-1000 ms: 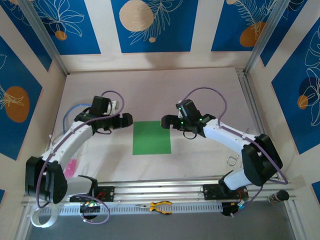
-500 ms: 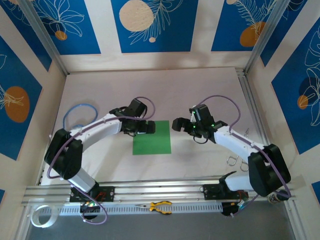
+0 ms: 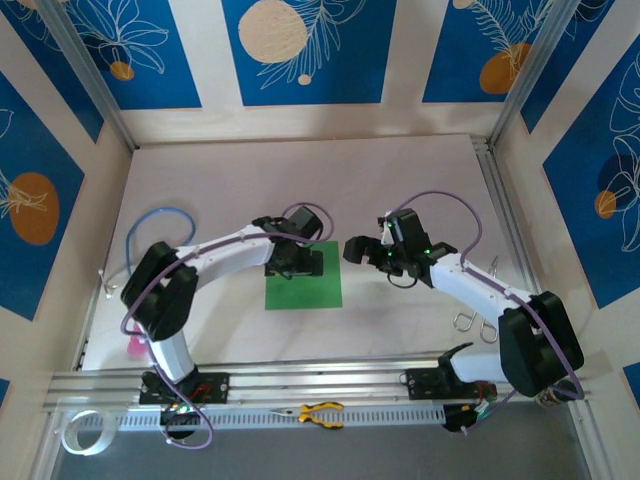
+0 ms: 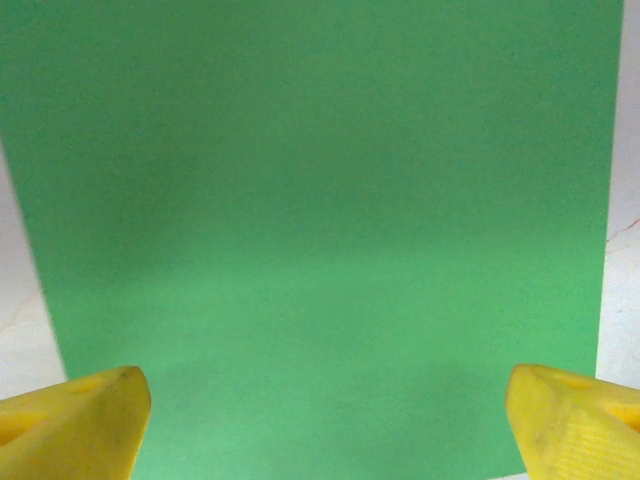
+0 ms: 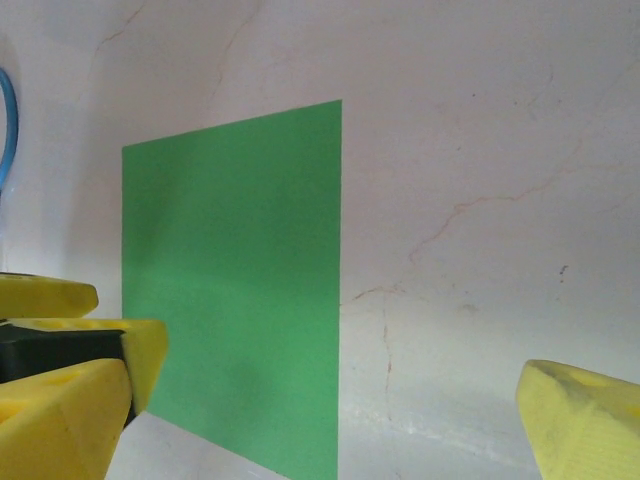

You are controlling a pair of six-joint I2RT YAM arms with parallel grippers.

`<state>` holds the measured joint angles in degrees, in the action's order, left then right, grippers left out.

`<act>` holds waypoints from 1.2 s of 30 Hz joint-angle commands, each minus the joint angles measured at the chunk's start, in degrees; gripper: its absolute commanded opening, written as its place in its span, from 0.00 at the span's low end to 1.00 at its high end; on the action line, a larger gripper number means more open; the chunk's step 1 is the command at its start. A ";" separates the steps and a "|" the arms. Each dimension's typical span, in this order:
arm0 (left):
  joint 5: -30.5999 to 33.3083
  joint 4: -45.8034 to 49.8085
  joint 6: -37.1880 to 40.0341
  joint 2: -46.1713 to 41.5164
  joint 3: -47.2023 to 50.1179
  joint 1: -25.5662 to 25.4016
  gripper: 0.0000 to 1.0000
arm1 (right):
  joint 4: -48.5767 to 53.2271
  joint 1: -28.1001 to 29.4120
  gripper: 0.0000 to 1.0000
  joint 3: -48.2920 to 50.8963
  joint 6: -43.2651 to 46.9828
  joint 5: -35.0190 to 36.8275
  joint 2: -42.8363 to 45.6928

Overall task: Fold a paper plane with a square sheet of paper (pick it up from the middle)
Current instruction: Move the paper to the center of the table, then first fold the square sheet of paper in half at the center of the table.

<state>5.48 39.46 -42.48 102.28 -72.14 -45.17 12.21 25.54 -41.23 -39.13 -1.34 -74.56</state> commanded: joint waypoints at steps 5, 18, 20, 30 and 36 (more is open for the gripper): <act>1.79 6.16 -2.17 4.52 -4.83 -1.85 0.88 | 3.60 -0.91 0.99 1.13 -1.12 -0.32 0.30; 5.68 10.24 -5.23 9.58 -8.98 -3.44 0.90 | 4.05 -1.79 0.99 1.06 -1.03 -2.44 -0.43; 6.85 9.87 -5.23 9.82 -9.80 -3.14 0.90 | 3.99 -1.80 0.99 1.05 -1.03 -2.59 -0.47; 5.30 8.14 -4.45 12.83 -11.95 -0.32 0.91 | 3.97 -1.88 0.99 0.53 -0.94 -4.15 -1.03; 3.89 7.14 -4.79 14.62 -11.90 -0.10 0.91 | 3.88 -1.83 0.99 0.72 -1.04 -4.79 -1.25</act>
<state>10.11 46.24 -46.63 115.90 -83.09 -45.65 15.03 23.92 -40.36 -39.57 -4.23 -75.31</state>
